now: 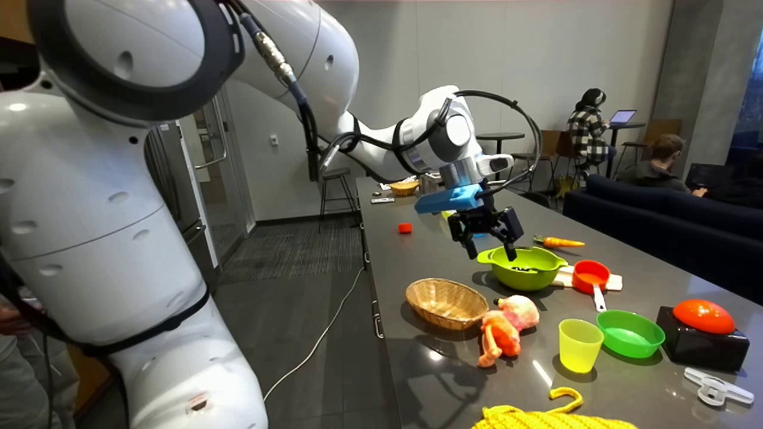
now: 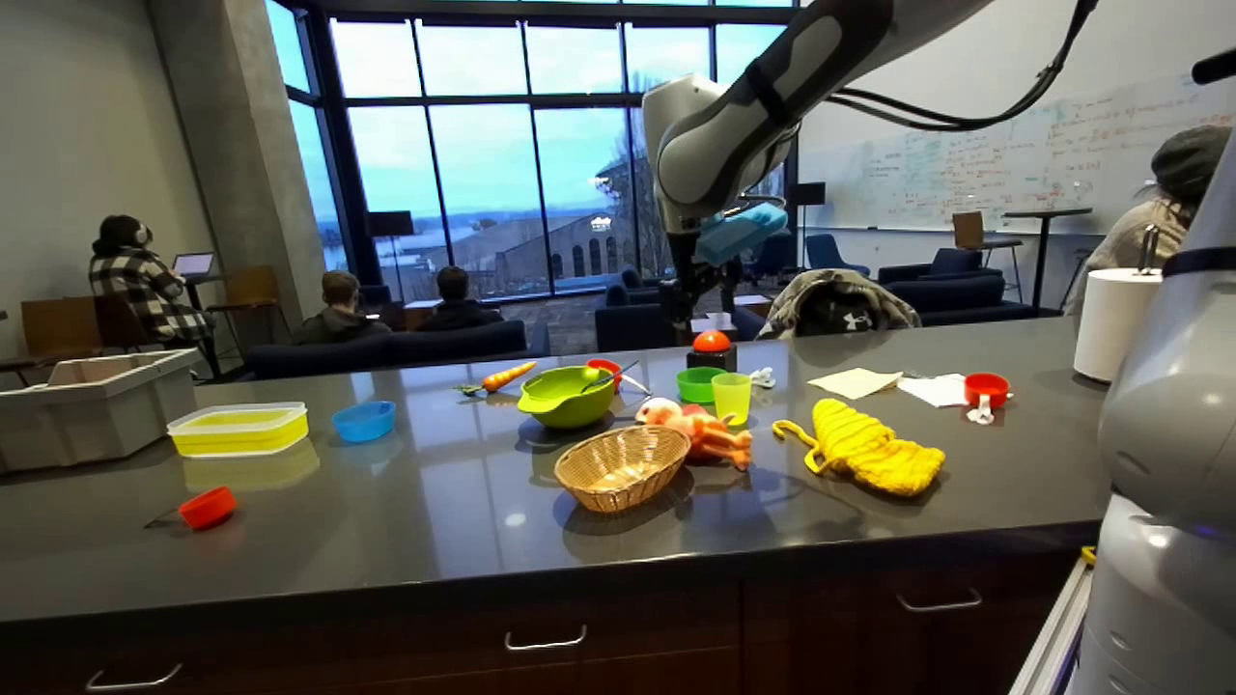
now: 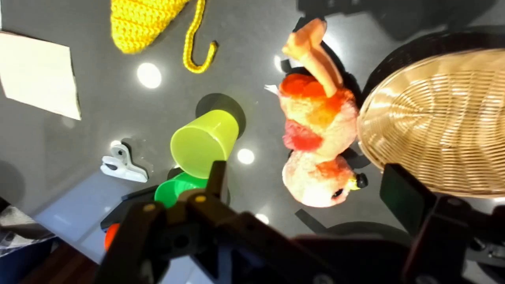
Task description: Put the white object into the green bowl
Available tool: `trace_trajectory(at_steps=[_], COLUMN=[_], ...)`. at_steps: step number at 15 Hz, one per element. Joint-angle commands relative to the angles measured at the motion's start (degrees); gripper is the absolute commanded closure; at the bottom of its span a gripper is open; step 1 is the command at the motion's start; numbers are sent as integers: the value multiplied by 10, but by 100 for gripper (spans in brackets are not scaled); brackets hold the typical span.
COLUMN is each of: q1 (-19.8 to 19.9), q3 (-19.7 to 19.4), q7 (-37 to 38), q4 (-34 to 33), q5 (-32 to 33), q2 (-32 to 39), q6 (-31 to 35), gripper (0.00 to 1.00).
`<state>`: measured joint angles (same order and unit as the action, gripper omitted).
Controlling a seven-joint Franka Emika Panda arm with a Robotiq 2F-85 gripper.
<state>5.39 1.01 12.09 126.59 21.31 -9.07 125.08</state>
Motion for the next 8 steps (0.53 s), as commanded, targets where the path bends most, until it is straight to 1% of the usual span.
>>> trace_trajectory(at_steps=[1, 5, 8], q1=[18, 37, 54], q3=[-26, -71, -103], q7=[19, 5, 0], q4=[-58, -74, -73], q5=[29, 29, 32], q2=[58, 93, 110], q6=[-2, 21, 63], gripper=[0, 0, 0])
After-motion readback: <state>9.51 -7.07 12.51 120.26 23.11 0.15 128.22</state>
